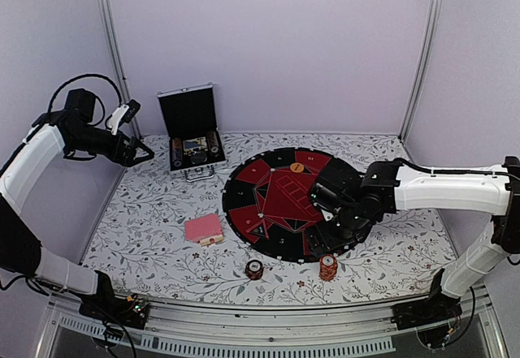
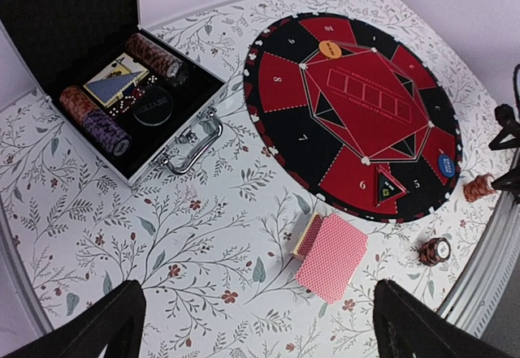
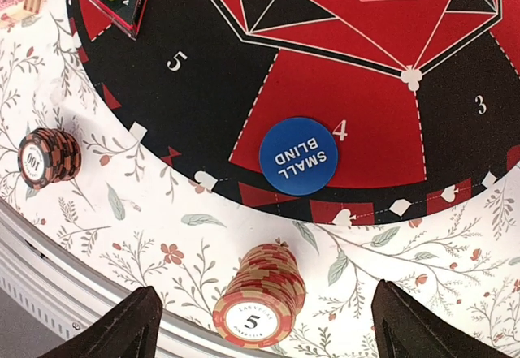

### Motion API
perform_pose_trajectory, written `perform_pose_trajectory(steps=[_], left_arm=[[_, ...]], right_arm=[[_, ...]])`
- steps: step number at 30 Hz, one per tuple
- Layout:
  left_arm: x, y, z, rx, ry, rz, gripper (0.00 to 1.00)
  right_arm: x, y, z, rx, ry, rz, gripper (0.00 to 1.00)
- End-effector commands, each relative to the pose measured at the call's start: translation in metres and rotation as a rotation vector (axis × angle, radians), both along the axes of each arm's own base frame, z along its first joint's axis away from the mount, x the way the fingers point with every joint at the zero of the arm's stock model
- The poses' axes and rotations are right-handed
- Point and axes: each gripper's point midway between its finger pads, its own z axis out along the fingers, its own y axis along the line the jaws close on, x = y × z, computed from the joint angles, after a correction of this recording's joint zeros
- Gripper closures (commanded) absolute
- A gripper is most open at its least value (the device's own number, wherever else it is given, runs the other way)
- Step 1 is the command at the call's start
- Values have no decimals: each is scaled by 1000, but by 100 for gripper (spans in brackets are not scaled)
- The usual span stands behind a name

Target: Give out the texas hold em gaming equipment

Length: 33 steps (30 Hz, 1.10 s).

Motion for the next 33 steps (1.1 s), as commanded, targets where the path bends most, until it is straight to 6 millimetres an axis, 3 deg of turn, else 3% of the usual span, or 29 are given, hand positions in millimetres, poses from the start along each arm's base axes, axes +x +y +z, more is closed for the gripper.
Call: perform_pose_trajectory(steps=[1,6,22,33], left_arm=[[-3,0,14,-14,-29,3,0],[-4,0,13,-14,-26,3,0],[-5,1,15,-10,-36,4,0],[-5,1,17,-8,-39,4,0]], right_arm=[[-12,-1,-17,-23,50,-2,8],[-16,-1,-31,-30,73,5,15],[-25,-1,-46,-24,108,17,25],[-27,-4,-46,-37,102,14,38]])
